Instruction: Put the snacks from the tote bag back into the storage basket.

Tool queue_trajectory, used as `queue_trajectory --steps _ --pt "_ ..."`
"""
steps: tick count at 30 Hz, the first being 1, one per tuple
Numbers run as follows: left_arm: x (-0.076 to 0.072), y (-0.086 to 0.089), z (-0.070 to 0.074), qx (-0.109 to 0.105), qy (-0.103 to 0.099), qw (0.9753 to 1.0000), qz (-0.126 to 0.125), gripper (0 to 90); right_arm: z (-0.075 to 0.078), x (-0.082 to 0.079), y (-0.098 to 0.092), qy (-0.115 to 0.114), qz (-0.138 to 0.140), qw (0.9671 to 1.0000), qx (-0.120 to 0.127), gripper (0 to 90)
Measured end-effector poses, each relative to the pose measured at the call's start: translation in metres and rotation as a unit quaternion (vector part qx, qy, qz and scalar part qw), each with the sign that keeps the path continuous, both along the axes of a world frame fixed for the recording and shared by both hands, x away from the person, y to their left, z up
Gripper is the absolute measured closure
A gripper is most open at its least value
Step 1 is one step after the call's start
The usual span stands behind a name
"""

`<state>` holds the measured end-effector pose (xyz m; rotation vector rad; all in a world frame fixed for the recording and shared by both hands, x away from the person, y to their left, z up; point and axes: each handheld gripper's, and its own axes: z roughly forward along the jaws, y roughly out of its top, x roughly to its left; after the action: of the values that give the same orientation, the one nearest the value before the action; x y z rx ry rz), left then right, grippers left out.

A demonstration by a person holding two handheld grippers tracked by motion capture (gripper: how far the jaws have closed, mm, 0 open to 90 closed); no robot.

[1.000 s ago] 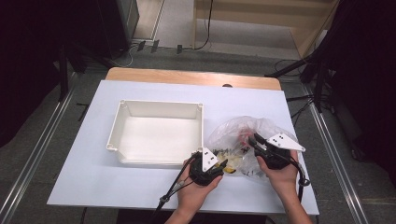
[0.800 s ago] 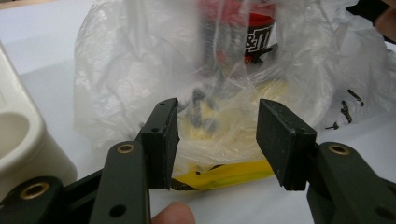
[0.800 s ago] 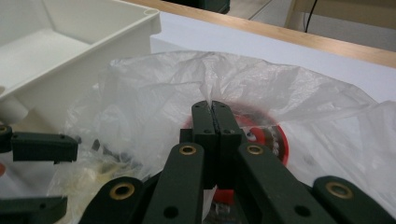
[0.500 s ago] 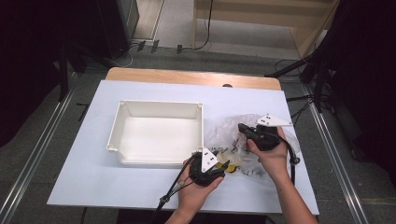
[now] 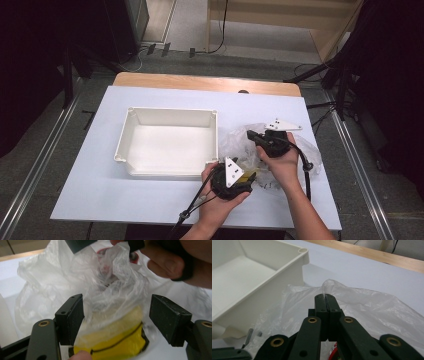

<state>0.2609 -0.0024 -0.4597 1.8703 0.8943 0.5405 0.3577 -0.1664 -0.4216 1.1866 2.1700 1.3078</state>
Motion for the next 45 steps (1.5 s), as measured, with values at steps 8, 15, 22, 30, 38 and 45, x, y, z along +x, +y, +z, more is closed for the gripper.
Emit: queue_trajectory --steps 8,15,22,30,38,45 --pt "0.027 0.005 -0.007 -0.008 0.070 0.9969 0.034 68.9 0.012 -0.010 -0.013 -0.036 0.004 0.9992 0.018 60.7" --pt "0.026 0.005 -0.011 0.011 0.057 0.9974 0.042 81.8 0.022 -0.009 -0.045 -0.053 -0.043 0.9957 0.063 56.8" --pt "0.022 0.003 -0.014 0.030 0.046 0.9978 0.038 84.5 0.016 -0.002 -0.076 -0.049 -0.150 0.9835 0.088 58.0" --pt "0.021 0.005 -0.017 0.038 0.067 0.9965 0.033 87.0 -0.013 0.009 -0.088 -0.007 -0.173 0.9817 0.079 57.2" --pt "0.021 0.007 -0.017 0.030 0.075 0.9963 0.028 86.6 -0.012 -0.005 -0.098 -0.028 -0.117 0.9840 0.131 34.8" --pt "0.021 0.007 -0.018 0.034 0.077 0.9960 0.030 86.9 -0.023 0.000 -0.095 0.021 -0.098 0.9911 0.087 57.5"
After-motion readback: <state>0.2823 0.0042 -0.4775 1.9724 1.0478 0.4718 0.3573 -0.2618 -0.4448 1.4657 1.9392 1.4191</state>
